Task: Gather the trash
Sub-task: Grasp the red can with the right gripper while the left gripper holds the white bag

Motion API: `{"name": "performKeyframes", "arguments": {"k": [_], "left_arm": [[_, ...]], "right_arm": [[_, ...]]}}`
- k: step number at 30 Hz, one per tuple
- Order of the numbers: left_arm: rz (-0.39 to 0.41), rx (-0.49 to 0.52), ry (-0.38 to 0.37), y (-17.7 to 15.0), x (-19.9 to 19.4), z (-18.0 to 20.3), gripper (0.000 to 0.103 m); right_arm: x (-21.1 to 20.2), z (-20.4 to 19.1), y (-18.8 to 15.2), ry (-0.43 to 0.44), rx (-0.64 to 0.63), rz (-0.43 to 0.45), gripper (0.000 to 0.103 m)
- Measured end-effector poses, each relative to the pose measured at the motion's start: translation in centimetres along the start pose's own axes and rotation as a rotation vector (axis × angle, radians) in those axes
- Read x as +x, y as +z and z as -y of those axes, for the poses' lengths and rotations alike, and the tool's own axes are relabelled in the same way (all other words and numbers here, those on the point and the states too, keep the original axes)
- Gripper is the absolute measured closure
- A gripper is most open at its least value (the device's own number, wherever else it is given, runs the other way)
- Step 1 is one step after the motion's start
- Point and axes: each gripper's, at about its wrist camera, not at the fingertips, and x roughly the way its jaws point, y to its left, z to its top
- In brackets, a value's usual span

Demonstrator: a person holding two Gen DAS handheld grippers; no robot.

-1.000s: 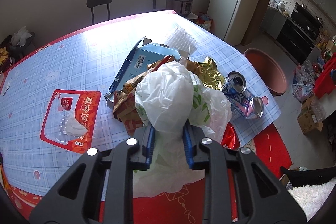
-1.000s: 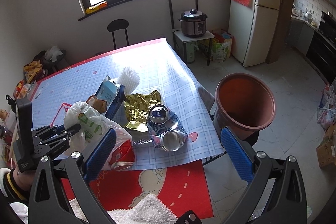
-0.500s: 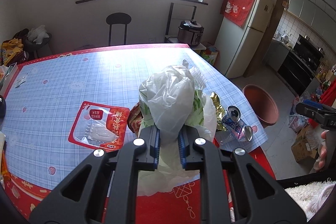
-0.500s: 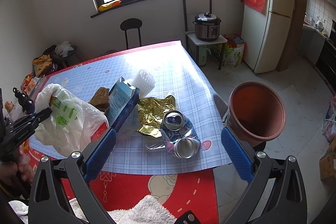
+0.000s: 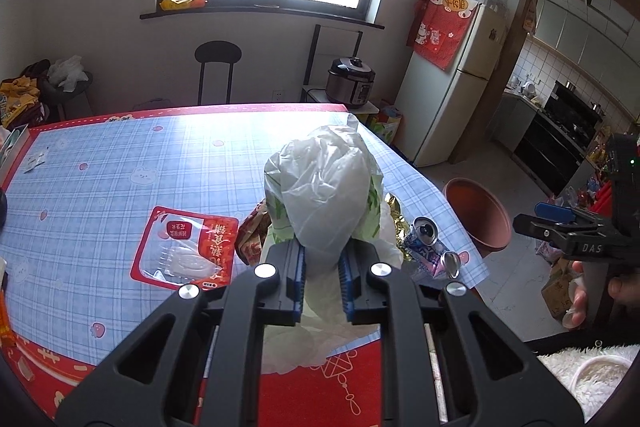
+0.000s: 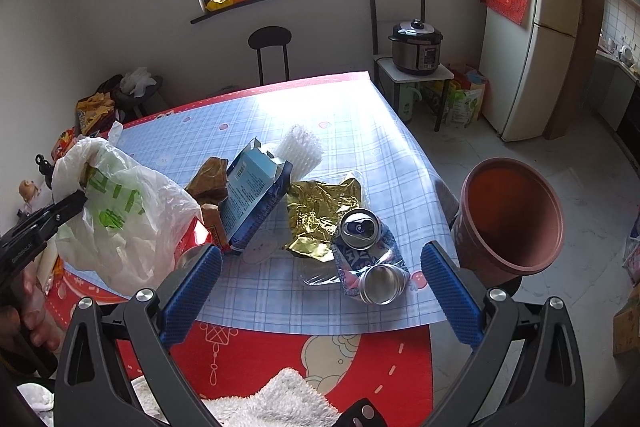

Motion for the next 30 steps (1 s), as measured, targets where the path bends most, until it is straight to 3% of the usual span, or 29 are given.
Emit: {"name": "performKeyframes", "arguments": {"k": [5,8,12,17,22,27,30], "left_arm": [[0.041,-0.034,-0.013,0.7,-0.9,-0.7,0.086],[0.006,-0.083,-0.08,0.8,0.7,-1.4,0.086],[-0.045,-0.092,-0.091,0.8,3.7,-0.9,0.086],[-0.002,-0.069,-0.145,1.7,3.2,-0.2,0.086],[-0.014,-0.1,-0.163,1.6,3.5,-1.3,0.086],[-0.089,-0.173,-0.123,-0.1,5.9,-3.6,0.086],[-0.127,-0.229,-0.103,-1.5,7.2,-5.1,0.086]], "right_arm": [[0.2,0.2,-0.1,0.003,0.01,-0.004,0.004],[0.6,0.4,-0.2,0.004,0.025,-0.023,0.004],[0.6,0.2,-0.2,0.01,0.015,-0.026,0.004],[0.8,0.3,-0.4,0.02,0.012,-0.041,0.004],[3.0,0.5,0.1,0.061,-0.011,-0.052,0.005],[8.1,-0.9,-0.1,0.139,-0.042,-0.143,0.024],[10.7,-2.7,-0.8,0.196,-0.071,-0.213,0.031]]}}
